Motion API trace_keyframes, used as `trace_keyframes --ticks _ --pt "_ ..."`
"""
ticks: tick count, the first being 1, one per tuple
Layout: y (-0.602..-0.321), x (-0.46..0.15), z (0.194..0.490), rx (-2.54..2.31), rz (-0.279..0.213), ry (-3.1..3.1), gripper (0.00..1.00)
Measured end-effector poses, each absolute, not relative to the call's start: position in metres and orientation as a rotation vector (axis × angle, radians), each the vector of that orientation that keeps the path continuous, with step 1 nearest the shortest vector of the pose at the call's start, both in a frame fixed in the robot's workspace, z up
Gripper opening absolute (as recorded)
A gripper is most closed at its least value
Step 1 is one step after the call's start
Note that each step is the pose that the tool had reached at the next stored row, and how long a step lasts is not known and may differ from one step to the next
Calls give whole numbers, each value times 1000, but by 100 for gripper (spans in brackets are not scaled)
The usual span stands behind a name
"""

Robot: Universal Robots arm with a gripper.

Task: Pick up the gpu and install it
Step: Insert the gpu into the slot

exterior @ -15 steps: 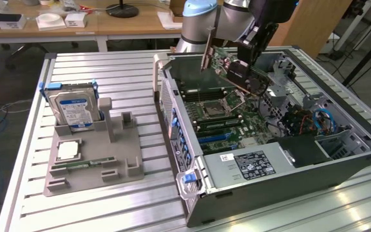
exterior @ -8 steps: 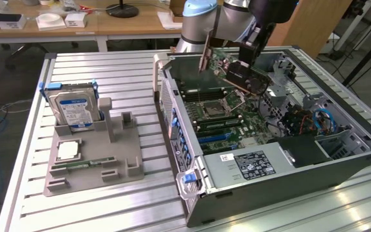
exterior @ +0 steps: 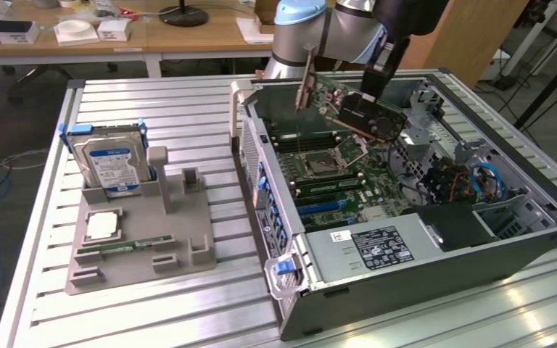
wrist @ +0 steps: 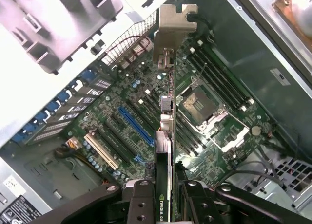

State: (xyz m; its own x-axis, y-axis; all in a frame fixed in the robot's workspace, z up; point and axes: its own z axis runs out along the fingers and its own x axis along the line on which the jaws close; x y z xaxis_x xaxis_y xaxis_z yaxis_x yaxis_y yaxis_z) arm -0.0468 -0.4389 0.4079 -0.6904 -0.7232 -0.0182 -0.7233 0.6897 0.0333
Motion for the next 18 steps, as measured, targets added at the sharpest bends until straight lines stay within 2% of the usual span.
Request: trace_keyframes --ticks 18 --pt "-439 -47 407 -1557 60 2729 26"
